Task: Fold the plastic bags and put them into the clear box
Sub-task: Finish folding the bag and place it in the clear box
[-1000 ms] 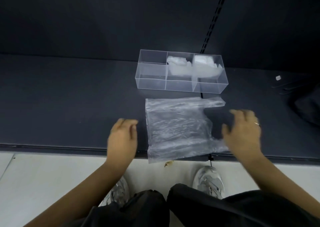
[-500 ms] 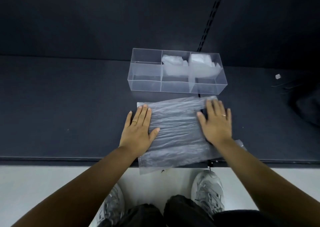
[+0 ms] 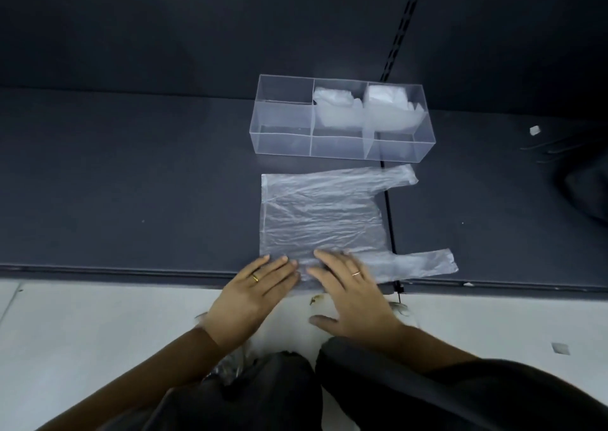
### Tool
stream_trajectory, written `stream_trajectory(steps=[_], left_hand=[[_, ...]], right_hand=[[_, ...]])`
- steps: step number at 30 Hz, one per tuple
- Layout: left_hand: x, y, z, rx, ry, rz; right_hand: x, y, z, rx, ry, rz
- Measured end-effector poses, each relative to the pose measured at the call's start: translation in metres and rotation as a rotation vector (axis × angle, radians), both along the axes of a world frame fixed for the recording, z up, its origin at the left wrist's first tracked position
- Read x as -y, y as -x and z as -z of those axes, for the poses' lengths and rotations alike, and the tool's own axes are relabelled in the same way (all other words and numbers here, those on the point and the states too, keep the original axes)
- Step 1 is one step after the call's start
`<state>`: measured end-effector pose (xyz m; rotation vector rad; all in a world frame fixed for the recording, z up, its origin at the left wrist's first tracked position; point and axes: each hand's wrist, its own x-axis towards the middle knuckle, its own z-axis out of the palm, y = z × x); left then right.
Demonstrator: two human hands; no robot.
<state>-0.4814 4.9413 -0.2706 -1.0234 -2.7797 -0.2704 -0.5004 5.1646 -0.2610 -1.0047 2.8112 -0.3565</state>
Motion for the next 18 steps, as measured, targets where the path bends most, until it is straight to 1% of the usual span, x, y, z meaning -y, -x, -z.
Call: stream_trajectory(steps=[1,3,4,6,8,9,10,12,13,14,18], left_hand=[[-0.003,0.001,-0.006,-0.017,-0.097,-0.027],[-0.008,0.002,-0.018,0.024,-0.239,-0.092],[-0.008,0.001,-0.024,0.092,-0.289,-0.148],[0.0,0.001,-0.04,0.32,-0.449,-0.355],[0.016,0.007,-0.053,0.59,-0.628,-0.564],[0.024,0.011,-0.057,0.679,-0.686,-0.615],[0.032,0.017,-0.06,0.744,-0.729,-0.639],[0.043,0.033,-0.069,0.85,-0.816,-0.669],[0.047,0.042,-0.073,0.894,-0.845,-0.684],[0.049,0.052,-0.074,0.918,-0.851,-0.7],[0.053,0.097,-0.068,0.877,-0.851,-0.799]], right_hand=[[0.004,0.0,0.001,-0.033,0.004,0.039],[0.002,0.005,0.0,-0.103,0.11,0.142],[-0.003,0.006,-0.002,-0.134,0.171,0.166],[-0.02,0.008,-0.007,-0.151,0.253,0.187],[-0.043,0.012,-0.018,-0.072,0.266,0.226],[-0.056,0.015,-0.024,-0.009,0.259,0.267],[-0.069,0.02,-0.03,0.086,0.264,0.326],[-0.093,0.035,-0.042,0.329,0.362,0.464],[-0.101,0.045,-0.047,0.421,0.426,0.515],[-0.108,0.057,-0.05,0.47,0.469,0.543],[-0.113,0.107,-0.049,0.479,0.601,0.667]])
